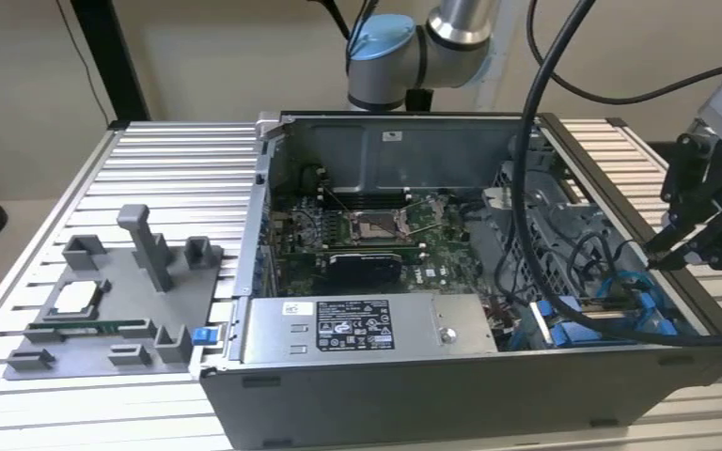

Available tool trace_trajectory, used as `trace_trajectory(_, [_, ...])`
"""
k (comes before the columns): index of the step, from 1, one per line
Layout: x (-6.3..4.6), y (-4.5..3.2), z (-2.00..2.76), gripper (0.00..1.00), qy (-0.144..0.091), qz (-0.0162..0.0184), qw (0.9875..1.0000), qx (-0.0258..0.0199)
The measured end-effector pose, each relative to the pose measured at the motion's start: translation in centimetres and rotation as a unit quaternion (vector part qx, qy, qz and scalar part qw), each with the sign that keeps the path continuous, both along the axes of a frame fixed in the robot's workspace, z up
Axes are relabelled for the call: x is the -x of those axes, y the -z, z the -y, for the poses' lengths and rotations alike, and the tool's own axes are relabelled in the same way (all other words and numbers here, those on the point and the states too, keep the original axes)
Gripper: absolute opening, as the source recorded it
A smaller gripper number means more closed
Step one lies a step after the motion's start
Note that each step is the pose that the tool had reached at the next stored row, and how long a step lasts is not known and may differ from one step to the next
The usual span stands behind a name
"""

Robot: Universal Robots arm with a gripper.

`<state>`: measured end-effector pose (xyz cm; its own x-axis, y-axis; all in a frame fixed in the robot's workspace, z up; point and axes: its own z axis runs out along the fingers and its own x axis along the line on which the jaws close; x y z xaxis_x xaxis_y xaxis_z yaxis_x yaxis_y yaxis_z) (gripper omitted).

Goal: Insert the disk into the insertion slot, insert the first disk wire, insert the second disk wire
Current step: 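Insert the second disk wire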

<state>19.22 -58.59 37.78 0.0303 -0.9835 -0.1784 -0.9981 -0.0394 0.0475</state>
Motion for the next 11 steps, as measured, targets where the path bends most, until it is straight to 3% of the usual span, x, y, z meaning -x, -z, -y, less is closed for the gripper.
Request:
trace_trajectory(8, [-1.7,0.85,-0.01,1.00,-0.006,0.0000,1.0000,-0.0005])
trace_trajectory(11, [-2.0,1.10,-0.01,1.00,-0.006,0.0000,1.0000,-0.0042])
